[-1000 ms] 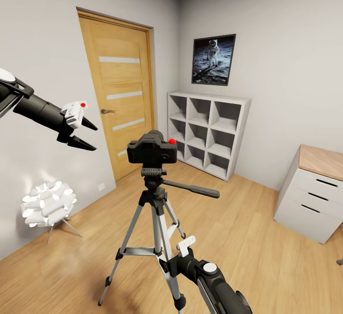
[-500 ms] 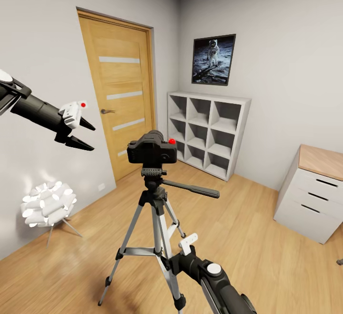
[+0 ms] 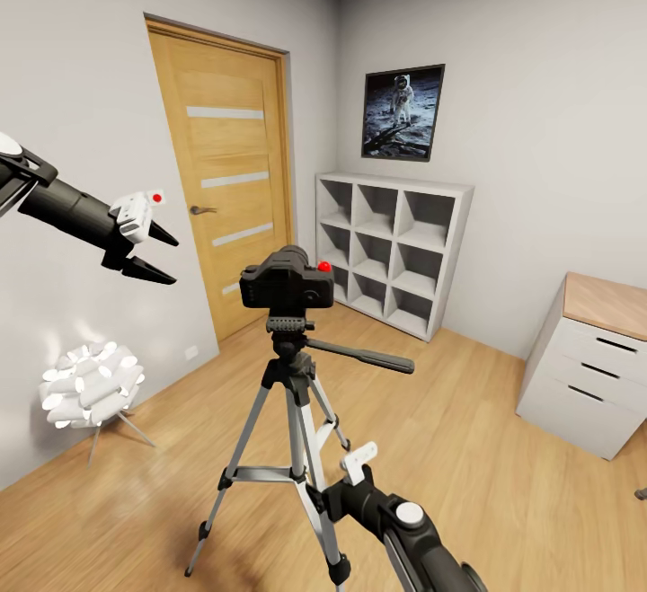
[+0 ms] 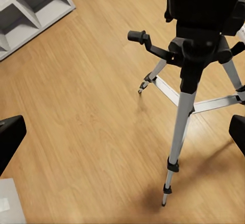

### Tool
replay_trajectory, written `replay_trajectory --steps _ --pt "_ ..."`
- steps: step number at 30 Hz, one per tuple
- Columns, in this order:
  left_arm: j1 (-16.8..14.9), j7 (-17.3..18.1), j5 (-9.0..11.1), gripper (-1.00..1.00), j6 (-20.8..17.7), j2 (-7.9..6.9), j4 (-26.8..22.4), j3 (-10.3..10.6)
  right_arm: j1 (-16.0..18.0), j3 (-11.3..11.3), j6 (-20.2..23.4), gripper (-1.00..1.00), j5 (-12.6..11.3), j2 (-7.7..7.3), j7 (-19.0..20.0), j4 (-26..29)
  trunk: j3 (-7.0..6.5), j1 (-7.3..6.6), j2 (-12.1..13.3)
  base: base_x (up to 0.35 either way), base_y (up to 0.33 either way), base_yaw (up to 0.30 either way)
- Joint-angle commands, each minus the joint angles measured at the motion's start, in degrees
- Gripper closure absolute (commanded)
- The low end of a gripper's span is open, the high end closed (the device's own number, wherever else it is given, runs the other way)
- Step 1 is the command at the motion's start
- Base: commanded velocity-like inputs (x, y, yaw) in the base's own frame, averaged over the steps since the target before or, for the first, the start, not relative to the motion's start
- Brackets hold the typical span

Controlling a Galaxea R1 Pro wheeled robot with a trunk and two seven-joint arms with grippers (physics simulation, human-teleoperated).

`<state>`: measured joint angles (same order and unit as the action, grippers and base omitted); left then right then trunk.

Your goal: Attach the digital camera to the camera tripod in the bedroom.

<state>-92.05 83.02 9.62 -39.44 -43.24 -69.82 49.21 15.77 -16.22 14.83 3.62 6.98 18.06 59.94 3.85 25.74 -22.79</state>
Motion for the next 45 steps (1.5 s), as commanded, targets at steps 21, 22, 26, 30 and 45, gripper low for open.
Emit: replay_trajectory --steps 21,22,26,30,45 --pt "0.5 -0.7 0.5 -1.0 -0.1 -1.54 0.5 0.3 -7.5 0.0 1.4 -1.0 1.7 -0.61 0.3 10.7 0.14 0.04 -0.1 0.0 0.0 0.0" --pt "0.9 -0.8 0.5 -1.0 0.2 -1.72 1.1 0.3 -8.3 0.0 1.4 -1.0 2.0 -1.04 0.3 11.8 0.14 0.04 -0.1 0.0 0.0 0.0" --pt "3.6 -2.3 0.8 -1.0 3.8 -2.08 5.8 0.3 -11.1 0.1 1.4 -1.0 3.0 -3.64 0.2 16.7 0.14 0.04 -0.1 0.0 0.0 0.0" --pt "8.0 -6.0 1.1 -1.0 8.3 -2.29 11.3 -0.8 -12.5 0.5 1.7 -1.0 3.1 -6.38 0.2 19.7 0.14 0.04 -0.1 0.0 0.0 0.0" --pt "52.6 -35.5 9.2 -1.0 16.7 0.69 19.0 -38.1 -13.7 16.3 6.2 -1.0 3.0 -11.94 -0.1 14.9 0.14 0.04 -0.1 0.0 0.0 0.0"
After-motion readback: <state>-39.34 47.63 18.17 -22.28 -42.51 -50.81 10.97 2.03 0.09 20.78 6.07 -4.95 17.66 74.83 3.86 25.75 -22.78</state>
